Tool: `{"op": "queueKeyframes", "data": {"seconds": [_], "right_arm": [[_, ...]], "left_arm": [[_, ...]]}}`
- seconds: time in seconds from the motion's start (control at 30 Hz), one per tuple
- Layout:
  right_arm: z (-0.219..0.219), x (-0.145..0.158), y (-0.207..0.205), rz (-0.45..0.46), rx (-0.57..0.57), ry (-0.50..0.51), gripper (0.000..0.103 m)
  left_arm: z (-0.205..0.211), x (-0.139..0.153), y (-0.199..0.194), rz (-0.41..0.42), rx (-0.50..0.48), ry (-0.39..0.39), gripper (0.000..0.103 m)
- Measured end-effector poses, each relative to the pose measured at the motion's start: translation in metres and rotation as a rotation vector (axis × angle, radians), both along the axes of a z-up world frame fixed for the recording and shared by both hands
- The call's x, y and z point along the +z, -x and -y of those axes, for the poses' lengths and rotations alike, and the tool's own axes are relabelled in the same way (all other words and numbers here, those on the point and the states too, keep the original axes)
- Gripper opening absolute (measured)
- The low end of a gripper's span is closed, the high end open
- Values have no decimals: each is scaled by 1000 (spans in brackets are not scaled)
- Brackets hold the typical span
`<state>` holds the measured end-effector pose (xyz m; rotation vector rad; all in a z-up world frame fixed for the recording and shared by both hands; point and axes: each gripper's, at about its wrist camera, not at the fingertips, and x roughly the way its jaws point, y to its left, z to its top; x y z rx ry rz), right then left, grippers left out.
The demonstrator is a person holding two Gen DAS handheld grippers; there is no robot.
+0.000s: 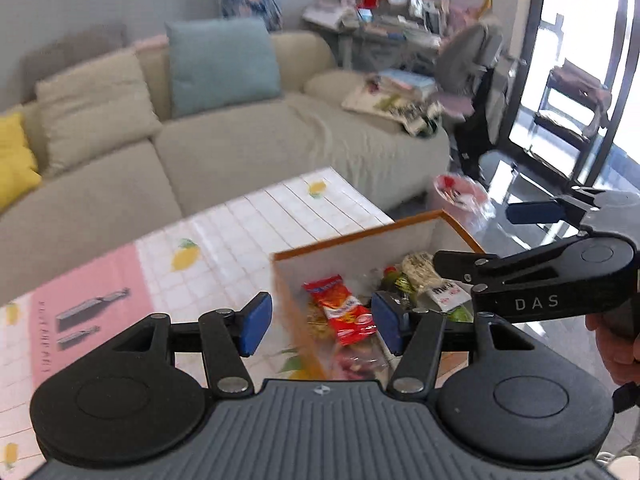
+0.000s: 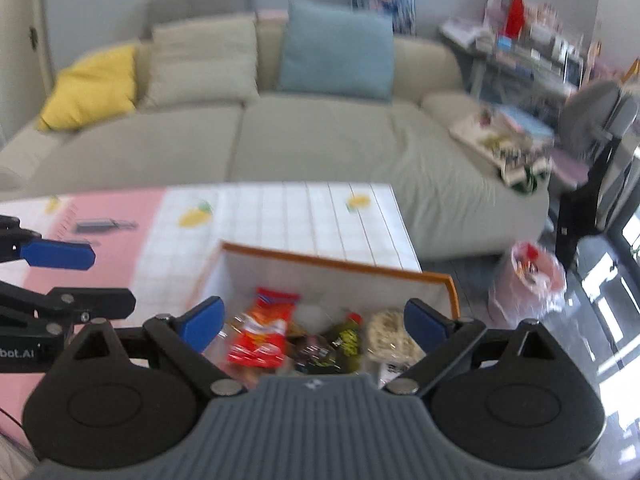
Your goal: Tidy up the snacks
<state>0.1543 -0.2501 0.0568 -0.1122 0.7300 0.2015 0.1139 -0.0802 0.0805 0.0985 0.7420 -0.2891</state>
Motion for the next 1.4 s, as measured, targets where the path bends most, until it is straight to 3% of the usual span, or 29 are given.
{"op": "queueKeyframes", "data": {"seconds": [0.17, 0.27, 0.47, 0.57, 0.8, 1.0, 1.4], "right_arm": [[-25, 13, 59, 140, -20, -26, 94], [-38, 12, 91, 184, -40, -52, 94], [-52, -2, 135, 194, -93, -69, 95], [-55, -12, 149, 186, -115, -66, 98], [-51, -39, 160, 161, -157, -95, 100], [-47, -62, 153, 110, -187, -25, 100], [-50, -81, 142, 89, -182, -35, 100]], "left_arm": [[-17, 12, 50, 91, 37, -27, 68], [-28, 9, 74, 135, 116, -26, 68], [-42, -14, 96, 105, 203, 30, 68], [-46, -29, 104, 103, 214, 14, 67], [-51, -55, 110, 67, 219, 60, 65], [-40, -64, 108, 84, 216, 41, 65], [-42, -75, 101, 62, 231, 48, 65]]}}
